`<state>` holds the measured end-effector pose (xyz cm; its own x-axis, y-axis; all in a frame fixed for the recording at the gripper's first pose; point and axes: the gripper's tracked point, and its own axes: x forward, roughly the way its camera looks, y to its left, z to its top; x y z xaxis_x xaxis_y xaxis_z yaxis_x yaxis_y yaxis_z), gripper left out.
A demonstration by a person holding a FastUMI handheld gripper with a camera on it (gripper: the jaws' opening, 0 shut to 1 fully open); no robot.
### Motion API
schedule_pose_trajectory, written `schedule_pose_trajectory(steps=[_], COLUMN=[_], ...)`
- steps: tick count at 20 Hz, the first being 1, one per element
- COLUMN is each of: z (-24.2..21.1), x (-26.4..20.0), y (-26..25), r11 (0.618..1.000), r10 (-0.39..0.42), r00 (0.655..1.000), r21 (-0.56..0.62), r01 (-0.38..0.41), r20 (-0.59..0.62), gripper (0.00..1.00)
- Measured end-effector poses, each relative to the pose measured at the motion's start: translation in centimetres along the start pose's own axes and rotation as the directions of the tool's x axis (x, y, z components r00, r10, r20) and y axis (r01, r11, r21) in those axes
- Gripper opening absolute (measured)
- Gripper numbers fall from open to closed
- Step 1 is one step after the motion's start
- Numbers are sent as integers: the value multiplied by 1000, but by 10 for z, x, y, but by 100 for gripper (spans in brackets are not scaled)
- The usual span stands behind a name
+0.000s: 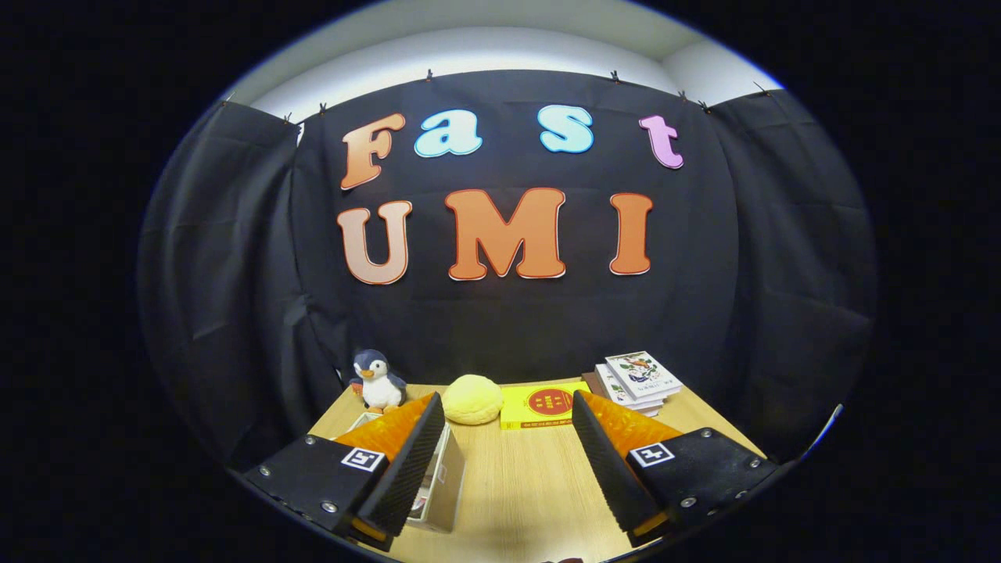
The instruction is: Open the storage box then place both shoes into the box .Put the left shoe in first, then the right shoe, with the right side of both shoes facing outward in a uniform manner.
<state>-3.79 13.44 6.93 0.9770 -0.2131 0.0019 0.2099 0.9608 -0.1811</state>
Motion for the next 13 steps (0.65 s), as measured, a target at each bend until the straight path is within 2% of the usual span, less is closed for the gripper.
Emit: schedule_pose_trajectory(steps=[5,13], z=[-18,-25], x=[-3,-2], y=[-20,-39], r11=[999,1000], r10=[35,-2], r00=[999,999], r21=[30,23], r01=[-34,3], r20=[-27,-33], gripper=[98,98])
